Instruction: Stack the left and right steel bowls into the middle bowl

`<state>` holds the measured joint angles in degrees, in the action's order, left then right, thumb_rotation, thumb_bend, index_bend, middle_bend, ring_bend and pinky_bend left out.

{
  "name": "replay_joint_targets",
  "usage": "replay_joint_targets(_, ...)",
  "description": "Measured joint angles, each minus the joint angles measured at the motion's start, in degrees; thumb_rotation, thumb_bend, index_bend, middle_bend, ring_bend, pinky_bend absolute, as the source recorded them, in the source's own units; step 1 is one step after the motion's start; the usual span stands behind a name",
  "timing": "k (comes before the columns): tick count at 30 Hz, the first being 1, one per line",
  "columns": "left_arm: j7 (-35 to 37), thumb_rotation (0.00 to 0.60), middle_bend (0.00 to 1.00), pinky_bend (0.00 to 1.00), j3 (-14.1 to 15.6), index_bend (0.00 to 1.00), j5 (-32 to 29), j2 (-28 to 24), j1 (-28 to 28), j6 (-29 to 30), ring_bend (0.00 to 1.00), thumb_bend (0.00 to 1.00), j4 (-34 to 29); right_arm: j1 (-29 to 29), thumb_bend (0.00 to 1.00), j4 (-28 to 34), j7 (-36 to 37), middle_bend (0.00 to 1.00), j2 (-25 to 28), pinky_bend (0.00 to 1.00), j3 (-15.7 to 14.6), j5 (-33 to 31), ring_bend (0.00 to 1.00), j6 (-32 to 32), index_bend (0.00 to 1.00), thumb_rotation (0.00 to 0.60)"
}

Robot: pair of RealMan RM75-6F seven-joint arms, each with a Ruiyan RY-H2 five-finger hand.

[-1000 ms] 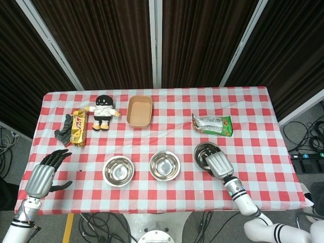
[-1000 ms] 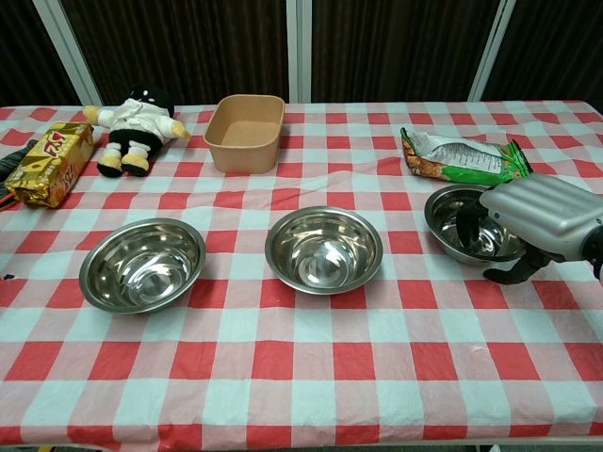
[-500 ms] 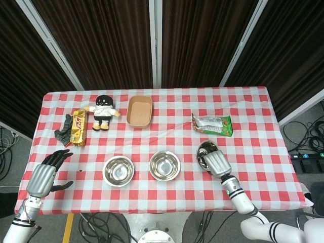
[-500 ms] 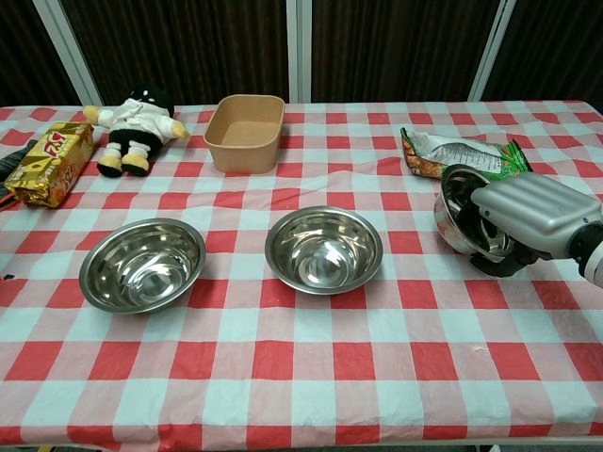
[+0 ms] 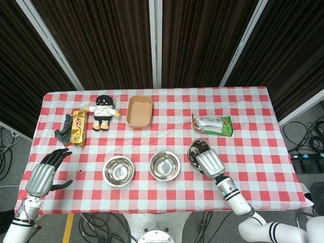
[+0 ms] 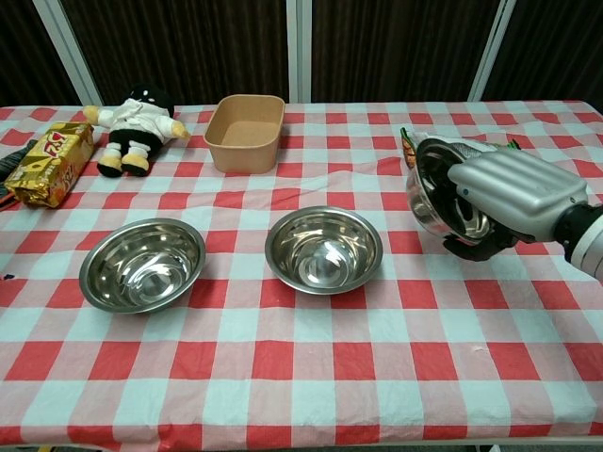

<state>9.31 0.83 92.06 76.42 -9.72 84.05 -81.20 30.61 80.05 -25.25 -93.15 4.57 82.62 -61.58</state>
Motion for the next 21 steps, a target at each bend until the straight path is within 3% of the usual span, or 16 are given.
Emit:
replay_joint_targets(5, -0.2, 0.600, 0.24, 0.23, -0.8, 0.23, -0.7, -0.9, 0.3, 1.1, 0.15, 0.07, -0.6, 2.8, 0.36, 5.9, -3.7, 0.61, -0.3, 0.55, 0.6, 1.5, 0.51, 1.2, 0.73, 0.600)
replay_joint_targets(11, 0.5, 0.600, 0.24, 0.22, -0.8, 0.23, -1.0, -1.6, 0.8, 1.5, 0.15, 0.07, -0.7, 6.2, 0.34, 6.8, -7.4, 0.60, -3.4, 0.55, 1.5, 0.0, 0.51, 5.1, 0.73, 0.600)
replay_joint_targets(15, 1.2, 0.600, 0.24, 0.22, -0.8, 0.23, -1.2, -1.6, 1.0, 1.6, 0.15, 0.07, -0.1, 7.6, 0.05, 6.7, -7.4, 0.57, -4.1, 0.48, 1.8, -1.0, 0.47, 7.3, 0.66, 0.600)
replay_joint_targets(21, 2.1, 0.600, 0.24, 0.22, -1.1, 0.23, -1.5, -1.6, 1.1, 1.6, 0.15, 0.07, 0.5, 9.5, 0.00, 8.0, -5.9, 0.48, -2.7, 0.31, 2.3, -1.8, 0.33, 9.3, 0.50, 0.600)
